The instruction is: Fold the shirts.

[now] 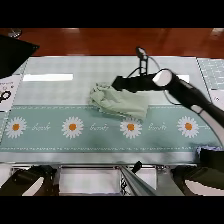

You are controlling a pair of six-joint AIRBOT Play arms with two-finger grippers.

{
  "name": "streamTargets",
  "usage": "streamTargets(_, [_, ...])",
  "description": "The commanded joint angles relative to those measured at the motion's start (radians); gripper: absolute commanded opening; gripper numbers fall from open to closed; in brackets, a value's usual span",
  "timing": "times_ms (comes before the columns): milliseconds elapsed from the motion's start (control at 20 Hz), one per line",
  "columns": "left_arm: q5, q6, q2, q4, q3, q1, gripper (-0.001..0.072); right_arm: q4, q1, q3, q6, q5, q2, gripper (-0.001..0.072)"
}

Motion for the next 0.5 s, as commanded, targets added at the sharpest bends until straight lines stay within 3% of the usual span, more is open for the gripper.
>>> streamTargets(0, [-0.005,-0.005,0.0,0.08,-0.047,0.0,0.0041,-0.584,-0.176,-0.003,0.041,0.452,0.11,0.0579])
streamTargets(50, [-0.006,-0.005,-0.003,0.08,-0.057,0.0,0.0149,-0.637,-0.24,-0.016,0.002,0.535,0.109,0.058])
streamTargets(100, [-0.006,-0.005,-0.006,0.08,-0.065,0.0,0.031,-0.59,-0.309,-0.05,-0.047,0.56,0.108,0.0583])
streamTargets(150, [-0.01,-0.005,-0.01,0.08,-0.067,0.0,0.0404,-0.487,-0.379,-0.097,-0.077,0.554,0.108,0.0596])
streamTargets(350, [-0.045,-0.005,-0.019,0.08,-0.067,0.0,0.0408,0.11,-0.568,-0.336,-0.221,0.341,0.108,0.0608])
streamTargets(450, [-0.064,-0.005,-0.024,0.08,-0.068,0.0,0.0409,0.258,-0.553,-0.412,-0.257,0.237,0.093,0.0608])
